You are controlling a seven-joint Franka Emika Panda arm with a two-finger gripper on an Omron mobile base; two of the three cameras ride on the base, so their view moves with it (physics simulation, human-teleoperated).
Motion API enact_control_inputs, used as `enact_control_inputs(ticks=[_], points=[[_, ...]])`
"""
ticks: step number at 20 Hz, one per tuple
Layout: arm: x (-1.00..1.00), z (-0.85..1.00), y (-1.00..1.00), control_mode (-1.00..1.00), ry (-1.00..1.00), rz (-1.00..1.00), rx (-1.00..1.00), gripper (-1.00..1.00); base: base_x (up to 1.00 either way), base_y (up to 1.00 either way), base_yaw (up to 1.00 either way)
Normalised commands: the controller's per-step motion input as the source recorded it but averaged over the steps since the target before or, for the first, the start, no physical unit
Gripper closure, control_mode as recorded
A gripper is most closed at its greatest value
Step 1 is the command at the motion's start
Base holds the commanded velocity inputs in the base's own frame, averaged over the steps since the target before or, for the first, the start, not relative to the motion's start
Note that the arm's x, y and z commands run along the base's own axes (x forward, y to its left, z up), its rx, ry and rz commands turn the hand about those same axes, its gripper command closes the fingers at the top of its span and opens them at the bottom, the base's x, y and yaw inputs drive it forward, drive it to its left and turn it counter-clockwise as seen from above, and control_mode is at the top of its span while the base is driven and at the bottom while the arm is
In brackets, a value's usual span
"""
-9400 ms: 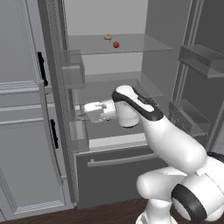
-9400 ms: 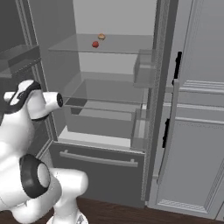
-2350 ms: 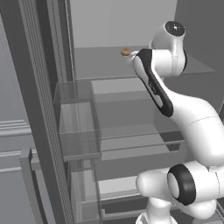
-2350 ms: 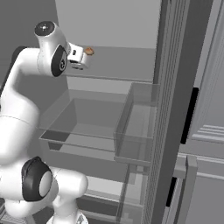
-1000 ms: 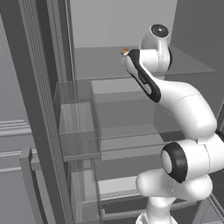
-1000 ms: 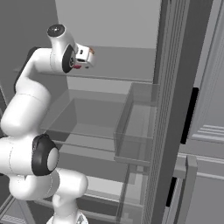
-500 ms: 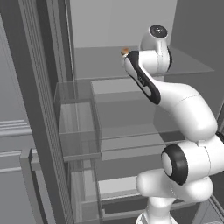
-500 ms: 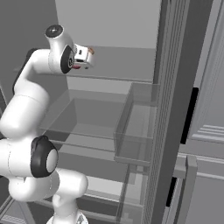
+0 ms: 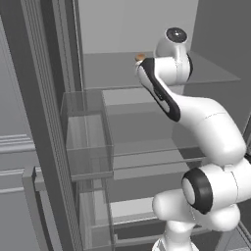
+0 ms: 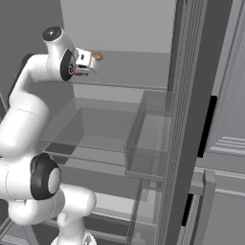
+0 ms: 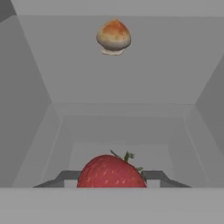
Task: Take the strawberry from the fridge and place it on top of the pancake, located on the dining counter.
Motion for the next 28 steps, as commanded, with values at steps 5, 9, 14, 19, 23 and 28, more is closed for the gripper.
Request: enact_control_inputs(ticks=[5,9,14,19,23,28], points=[[-1.00,0.00,0.03,-1.00,-0.06,0.00,0.00,1.00,0.00,0.00,0.00],[-1.00,0.01,0.00,-1.00,0.00,0.00,0.02,1.00,0.00,0.00,0.00],[-1.00,0.10,0.00,-1.00,0.00,0.00,0.04,1.00,0.00,0.00,0.00],[-1.00,0.17,-0.04,-1.00,0.00,0.00,0.02,1.00,0.00,0.00,0.00],[-0.91,0.06,-0.13,-1.00,0.00,0.00,0.04,1.00,0.00,0.00,0.00],[-0.63,0.01,-0.19,-1.00,0.03,0.00,0.05,1.00,0.00,0.00,0.00]])
